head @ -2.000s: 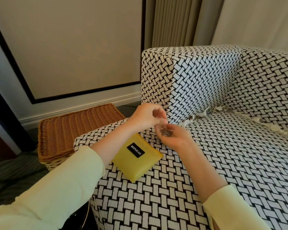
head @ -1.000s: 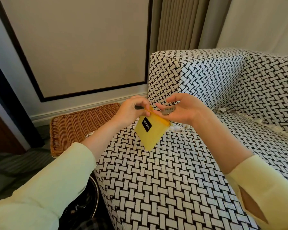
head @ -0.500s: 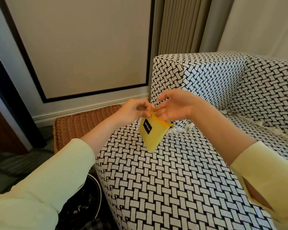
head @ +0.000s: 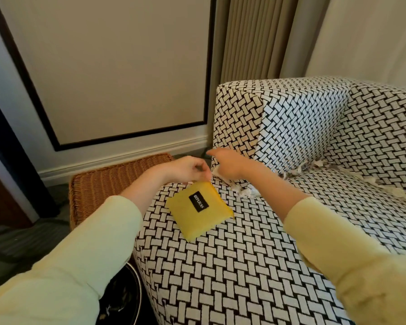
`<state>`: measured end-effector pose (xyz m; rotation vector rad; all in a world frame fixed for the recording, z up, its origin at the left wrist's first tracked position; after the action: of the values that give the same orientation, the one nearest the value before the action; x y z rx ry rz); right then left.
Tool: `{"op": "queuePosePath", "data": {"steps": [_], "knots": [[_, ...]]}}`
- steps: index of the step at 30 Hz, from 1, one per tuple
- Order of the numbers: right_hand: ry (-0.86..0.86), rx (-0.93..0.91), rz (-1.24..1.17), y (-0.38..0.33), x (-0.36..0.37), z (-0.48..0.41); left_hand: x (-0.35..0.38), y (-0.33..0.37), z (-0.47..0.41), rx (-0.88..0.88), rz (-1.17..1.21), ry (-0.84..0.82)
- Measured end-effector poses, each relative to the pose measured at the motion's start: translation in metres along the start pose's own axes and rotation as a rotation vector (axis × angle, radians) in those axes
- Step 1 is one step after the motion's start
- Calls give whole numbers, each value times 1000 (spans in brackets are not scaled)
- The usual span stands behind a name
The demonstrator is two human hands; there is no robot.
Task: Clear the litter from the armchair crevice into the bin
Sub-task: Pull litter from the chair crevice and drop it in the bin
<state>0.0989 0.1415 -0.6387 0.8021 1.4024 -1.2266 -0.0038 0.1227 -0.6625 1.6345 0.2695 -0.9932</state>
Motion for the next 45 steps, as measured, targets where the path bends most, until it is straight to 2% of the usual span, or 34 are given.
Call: {"op": "queuePosePath", "data": {"steps": [2, 5, 7, 9, 12, 15, 18, 22, 27, 31, 34, 36, 42, 45], "knots": [[20, -46, 97, -1, 10, -13, -1, -9, -10, -52, -25, 103], [61, -63, 437, 1, 36, -38, -6, -26, -22, -119, -93, 211], [82, -53, 648, 3, 52, -53, -6, -36, -30, -144, -57, 244], [76, -25, 742, 1, 57, -66, -9, -41, -38, -142, 7, 304], [1, -6, 724, -3, 63, -72, -5, -40, -46, -116, 144, 360], [12, -26, 615, -1, 63, -67, -2, -42, -52, -108, 225, 409], [52, -59, 623, 8, 64, -52, 2, -45, -56, -121, 261, 447], [-10, -15, 683, 11, 61, -39, 7, -36, -59, -118, 279, 493], [-121, -2, 800, 13, 62, -32, 8, -18, -52, -42, 240, 406], [-127, -35, 850, 19, 60, -11, 7, -8, -42, -44, 224, 394], [-75, 14, 728, 32, 61, 3, 12, 3, -40, -56, 191, 336], [-26, 9, 680, 39, 61, 11, 18, 14, -40, -44, 101, 242], [95, -92, 760, 44, 62, 22, 48, 34, -43, -18, -268, -136], [125, -92, 792, 48, 64, 30, 58, 37, -45, -26, -323, -205]]}}
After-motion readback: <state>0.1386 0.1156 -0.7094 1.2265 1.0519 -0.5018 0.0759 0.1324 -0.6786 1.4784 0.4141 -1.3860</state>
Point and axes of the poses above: each hand's wrist, its own z-axis away from the middle knuckle, its own x-axis out of the palm, y = z × x, the point moved 5 cm from there along -z, towards the middle knuckle, and after that the axes turned 15 degrees about x, right-handed, at the moved point
